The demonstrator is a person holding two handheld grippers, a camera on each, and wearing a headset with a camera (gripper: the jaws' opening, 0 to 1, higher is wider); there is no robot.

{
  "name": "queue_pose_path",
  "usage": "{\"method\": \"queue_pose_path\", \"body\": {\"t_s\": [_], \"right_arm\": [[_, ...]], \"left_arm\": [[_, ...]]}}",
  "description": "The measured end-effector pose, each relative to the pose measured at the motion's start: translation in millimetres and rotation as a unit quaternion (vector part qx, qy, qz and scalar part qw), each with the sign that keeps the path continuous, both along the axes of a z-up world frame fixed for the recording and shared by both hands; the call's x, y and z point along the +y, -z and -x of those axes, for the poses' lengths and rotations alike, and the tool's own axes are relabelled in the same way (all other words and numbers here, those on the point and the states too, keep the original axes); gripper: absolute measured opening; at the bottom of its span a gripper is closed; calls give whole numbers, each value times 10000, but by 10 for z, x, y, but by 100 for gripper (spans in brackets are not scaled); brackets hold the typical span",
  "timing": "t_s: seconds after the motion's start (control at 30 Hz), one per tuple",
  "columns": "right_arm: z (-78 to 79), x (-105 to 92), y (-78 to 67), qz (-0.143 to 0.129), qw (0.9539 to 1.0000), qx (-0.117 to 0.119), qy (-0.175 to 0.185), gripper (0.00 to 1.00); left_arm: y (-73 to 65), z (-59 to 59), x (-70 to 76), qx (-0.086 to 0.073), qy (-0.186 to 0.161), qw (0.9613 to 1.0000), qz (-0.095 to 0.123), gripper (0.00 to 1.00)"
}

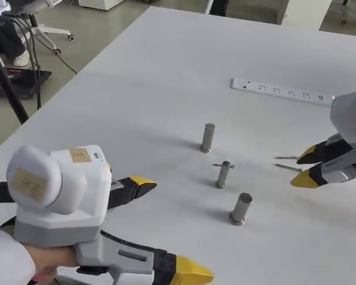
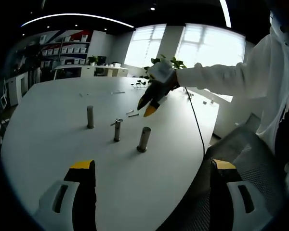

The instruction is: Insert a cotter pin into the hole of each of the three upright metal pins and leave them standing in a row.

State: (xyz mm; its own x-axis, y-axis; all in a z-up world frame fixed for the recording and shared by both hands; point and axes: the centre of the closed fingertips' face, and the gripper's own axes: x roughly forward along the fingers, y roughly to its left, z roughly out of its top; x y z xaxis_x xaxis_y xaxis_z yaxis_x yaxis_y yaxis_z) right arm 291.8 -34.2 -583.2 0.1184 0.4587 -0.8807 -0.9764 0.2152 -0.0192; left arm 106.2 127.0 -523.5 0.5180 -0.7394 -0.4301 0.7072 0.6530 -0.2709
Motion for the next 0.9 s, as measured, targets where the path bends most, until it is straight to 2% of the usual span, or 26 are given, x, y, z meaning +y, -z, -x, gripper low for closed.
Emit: {"method": "queue_pose_path", "body": {"t_s": [0.07, 0.2, 0.3, 0.6, 0.8, 0.9], "right_arm": [[-37, -15, 35, 106, 9999, 15, 21, 20], [-118, -8, 109, 255, 9996, -108, -40, 10], [-173, -16, 149, 388, 9990, -203, -119, 9], [-262, -74, 221, 569, 9980, -224, -130, 6], [-244, -100, 277, 728, 9969, -213, -211, 1], [-243, -83, 263, 707, 9970, -204, -233, 0]], "left_arm": [[20, 8, 4, 9, 16, 10000, -58, 99], [35, 14, 12, 44, -1, 10000, -55, 97], [35, 5, 29, 45, -53, 10000, -51, 97], [82, 14, 45, 147, -122, 9998, -64, 97], [91, 17, 40, 156, -120, 9998, -88, 96], [110, 27, 43, 138, -79, 9996, -246, 95]]}}
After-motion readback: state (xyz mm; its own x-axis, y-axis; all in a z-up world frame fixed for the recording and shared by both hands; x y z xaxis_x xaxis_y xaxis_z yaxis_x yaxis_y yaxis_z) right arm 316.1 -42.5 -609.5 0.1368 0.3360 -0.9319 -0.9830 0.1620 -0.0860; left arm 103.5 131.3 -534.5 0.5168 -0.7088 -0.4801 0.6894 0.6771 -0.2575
